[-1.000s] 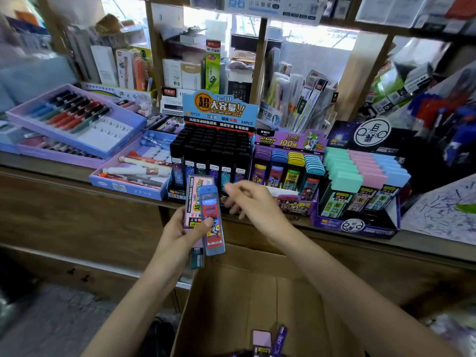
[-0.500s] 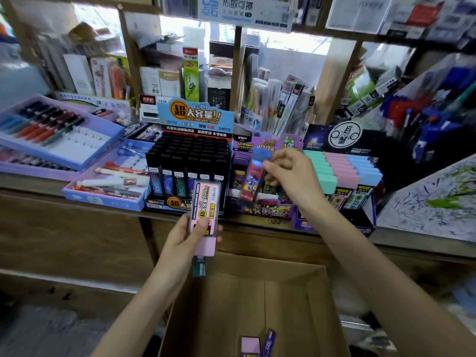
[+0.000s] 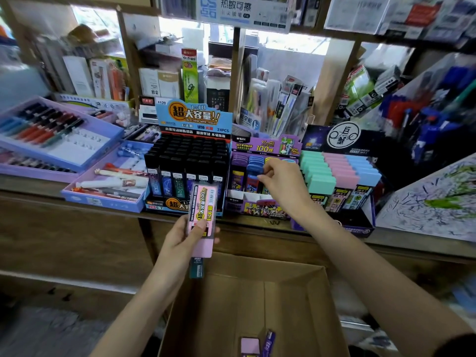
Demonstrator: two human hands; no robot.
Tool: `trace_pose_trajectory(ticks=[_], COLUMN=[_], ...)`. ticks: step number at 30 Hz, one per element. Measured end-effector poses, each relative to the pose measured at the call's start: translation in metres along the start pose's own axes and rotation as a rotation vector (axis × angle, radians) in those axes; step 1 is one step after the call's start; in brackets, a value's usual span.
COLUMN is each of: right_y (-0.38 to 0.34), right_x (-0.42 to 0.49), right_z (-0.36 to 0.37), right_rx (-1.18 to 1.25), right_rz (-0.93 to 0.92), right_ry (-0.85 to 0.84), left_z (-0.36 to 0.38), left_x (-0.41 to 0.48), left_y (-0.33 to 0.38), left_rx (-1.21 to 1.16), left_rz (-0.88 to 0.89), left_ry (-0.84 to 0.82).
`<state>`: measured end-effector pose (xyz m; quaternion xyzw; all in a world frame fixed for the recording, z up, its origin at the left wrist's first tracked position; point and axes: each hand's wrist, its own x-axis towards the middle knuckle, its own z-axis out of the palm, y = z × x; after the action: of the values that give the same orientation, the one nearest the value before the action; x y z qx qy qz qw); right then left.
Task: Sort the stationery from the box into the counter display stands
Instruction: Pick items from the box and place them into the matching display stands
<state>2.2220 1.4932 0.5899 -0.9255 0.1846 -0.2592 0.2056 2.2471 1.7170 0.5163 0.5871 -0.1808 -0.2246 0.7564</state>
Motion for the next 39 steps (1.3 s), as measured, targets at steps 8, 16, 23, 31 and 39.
trace_pose_trajectory(ticks=[8, 16, 23, 31, 39], right_y=[-0.008, -0.039, -0.034, 0.004, 0.039], right_x=[0.0, -0.033, -0.039, -0.072, -0.117], right_z=[-0.003, -0.013, -0.018, -0.043, -0.056], right_rx=[-0.243, 0.362, 0.553, 1.017, 0.86], right_rz=[-0.057, -0.002, 0.078, 0.295, 0.216], right_ry=[-0.013, -0.157, -0.391, -0.15, -0.498], left_z=[0.006, 0.014, 0.024, 0.051, 0.094], left_x=[0.0, 0.001, 0.004, 0.01, 0.01], left_y=[0.003, 0.005, 0.003, 0.016, 0.022], left_rx=[-0.012, -0.005, 0.042, -0.056, 0.067], left_rz=[0.012, 0.002, -0.015, 0.142, 0.168], left_ry=[-0.012, -0.086, -0.147, -0.013, -0.034])
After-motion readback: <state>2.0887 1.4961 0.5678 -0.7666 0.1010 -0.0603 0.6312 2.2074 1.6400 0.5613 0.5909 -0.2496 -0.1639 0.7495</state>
